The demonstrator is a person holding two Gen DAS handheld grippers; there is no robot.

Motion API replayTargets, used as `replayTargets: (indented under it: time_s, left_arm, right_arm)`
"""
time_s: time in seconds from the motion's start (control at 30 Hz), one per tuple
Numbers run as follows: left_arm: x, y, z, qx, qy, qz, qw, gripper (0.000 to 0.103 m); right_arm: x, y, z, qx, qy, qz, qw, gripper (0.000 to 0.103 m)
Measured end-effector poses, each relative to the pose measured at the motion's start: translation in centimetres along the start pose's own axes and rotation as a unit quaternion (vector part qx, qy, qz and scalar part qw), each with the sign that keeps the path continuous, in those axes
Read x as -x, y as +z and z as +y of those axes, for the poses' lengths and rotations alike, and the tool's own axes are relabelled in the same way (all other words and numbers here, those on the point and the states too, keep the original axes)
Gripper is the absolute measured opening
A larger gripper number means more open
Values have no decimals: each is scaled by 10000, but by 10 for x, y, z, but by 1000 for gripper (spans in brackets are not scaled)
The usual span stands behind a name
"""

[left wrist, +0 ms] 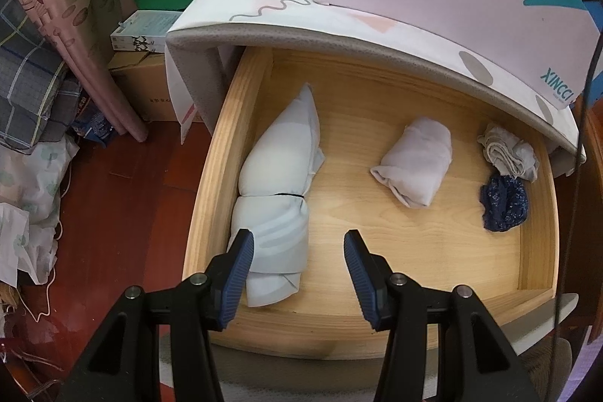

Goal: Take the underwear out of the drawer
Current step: 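Lower the light blue floral sock into the pink box and open the right gripper, then move the right gripper back into the drawer over the navy floral underwear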

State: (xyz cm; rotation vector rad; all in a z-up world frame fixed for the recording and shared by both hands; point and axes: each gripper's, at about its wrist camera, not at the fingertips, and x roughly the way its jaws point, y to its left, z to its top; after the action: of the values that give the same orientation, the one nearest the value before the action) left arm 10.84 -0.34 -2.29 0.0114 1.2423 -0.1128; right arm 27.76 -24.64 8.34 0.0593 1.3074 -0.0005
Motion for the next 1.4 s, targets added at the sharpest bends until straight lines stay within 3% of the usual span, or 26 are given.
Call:
replayTargets:
  time_s: [0.27,0.33,0.37,0.53,0.8,1.0,1.13,1.4]
  left_arm:
    - [-1,0,1,8,-27,43,10000,51]
    - [-2,0,1,10,-15,59,10000,51]
    - [-2,0,1,6,-2,73,10000,51]
    - [-3,-1,-1,-13,42,97,9999,51]
    - [-5,0,-2,-39,126,154,9998,51]
    - [-5,-1,-2,-101,241,154,9995,51]
    - [-6,-1,-1,-85,274,169,9994,51]
    - [-7,-2,-2,-125,348,190,9991,51]
  right_arm:
    - [22,-1,-1,-17,69,-229,9997,51]
    - [38,-2,0,44,52,-376,9993,65]
    - [44,-3,0,76,37,-437,9990,68]
    - [76,-16,2,219,79,-612,9979,68]
    - [109,-82,-6,509,175,-624,9966,68]
    - [93,-142,-24,521,240,-261,9980,68]
    - [56,-175,-38,424,232,143,9987,68]
    - [-25,-207,-58,33,190,774,9968,66]
